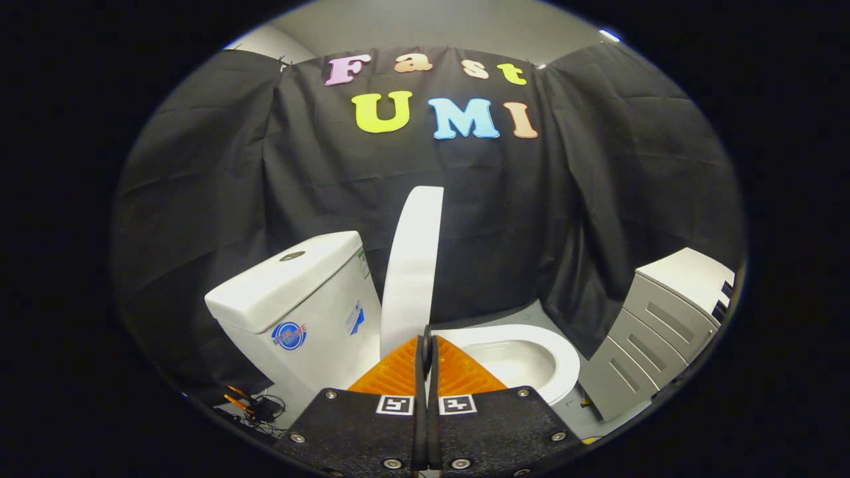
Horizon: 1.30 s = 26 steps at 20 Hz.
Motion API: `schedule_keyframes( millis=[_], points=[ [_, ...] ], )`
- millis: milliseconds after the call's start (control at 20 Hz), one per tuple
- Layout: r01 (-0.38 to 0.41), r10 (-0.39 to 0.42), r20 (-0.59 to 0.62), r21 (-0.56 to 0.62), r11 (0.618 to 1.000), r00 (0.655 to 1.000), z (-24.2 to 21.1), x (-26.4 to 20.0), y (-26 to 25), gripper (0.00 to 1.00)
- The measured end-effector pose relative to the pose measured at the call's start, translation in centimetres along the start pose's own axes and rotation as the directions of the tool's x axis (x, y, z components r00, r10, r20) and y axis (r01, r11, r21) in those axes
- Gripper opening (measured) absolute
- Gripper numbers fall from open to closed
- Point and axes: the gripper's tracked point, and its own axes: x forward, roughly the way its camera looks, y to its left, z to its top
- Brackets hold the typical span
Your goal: Open the toilet lid.
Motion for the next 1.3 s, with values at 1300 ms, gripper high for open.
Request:
schedule_keyframes(
  millis=[1300],
  points=[
    [-0.127, 0.134, 0.002, -0.317, 0.940, 0.991, -1.0, 1.1, 10.9, 0.00]
  ],
)
